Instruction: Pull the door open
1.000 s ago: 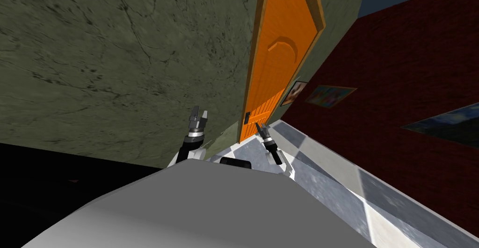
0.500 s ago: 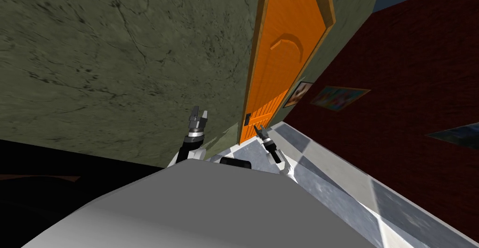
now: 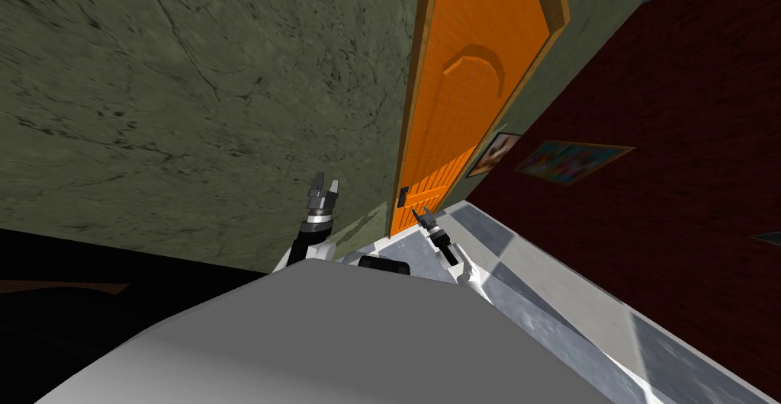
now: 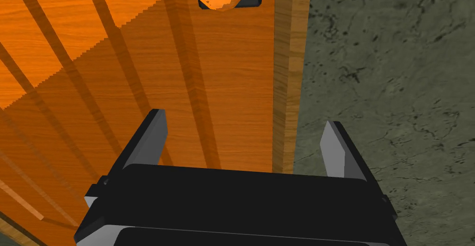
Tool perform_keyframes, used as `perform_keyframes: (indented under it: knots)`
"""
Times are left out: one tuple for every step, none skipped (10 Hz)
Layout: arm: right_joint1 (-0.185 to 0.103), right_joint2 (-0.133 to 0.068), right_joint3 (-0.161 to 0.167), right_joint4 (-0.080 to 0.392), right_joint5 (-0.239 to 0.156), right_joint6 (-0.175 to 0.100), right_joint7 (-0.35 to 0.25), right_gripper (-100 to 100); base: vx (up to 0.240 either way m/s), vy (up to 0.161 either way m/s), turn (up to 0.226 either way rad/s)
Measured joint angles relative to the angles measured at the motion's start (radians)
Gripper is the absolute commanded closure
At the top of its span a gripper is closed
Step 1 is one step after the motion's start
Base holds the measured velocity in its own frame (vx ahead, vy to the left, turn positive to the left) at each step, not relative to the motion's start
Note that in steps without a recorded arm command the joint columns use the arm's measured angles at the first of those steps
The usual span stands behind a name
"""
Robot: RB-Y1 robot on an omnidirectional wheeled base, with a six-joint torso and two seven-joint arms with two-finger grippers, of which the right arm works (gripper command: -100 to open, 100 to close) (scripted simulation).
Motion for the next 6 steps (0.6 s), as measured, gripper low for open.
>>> perform_keyframes:
  knots:
    - [-0.01,-0.006,0.004,0.021,0.011,0.0,0.012,-100,0.064,-0.052,0.055]
    - [-0.015,-0.014,0.007,0.037,0.021,-0.005,0.024,-100,0.058,-0.044,0.05]
    - [-0.022,-0.02,0.008,0.058,0.028,-0.011,0.035,-100,0.047,-0.034,0.045]
    - [-0.03,-0.019,0.01,0.081,0.036,-0.019,0.049,-100,0.056,-0.044,0.06]
    - [-0.037,-0.026,0.013,0.1,0.047,-0.024,0.063,-100,0.027,-0.023,0.016]
    - [-0.037,-0.027,0.013,0.102,0.048,-0.025,0.065,-100,0.053,0.048,0.078]
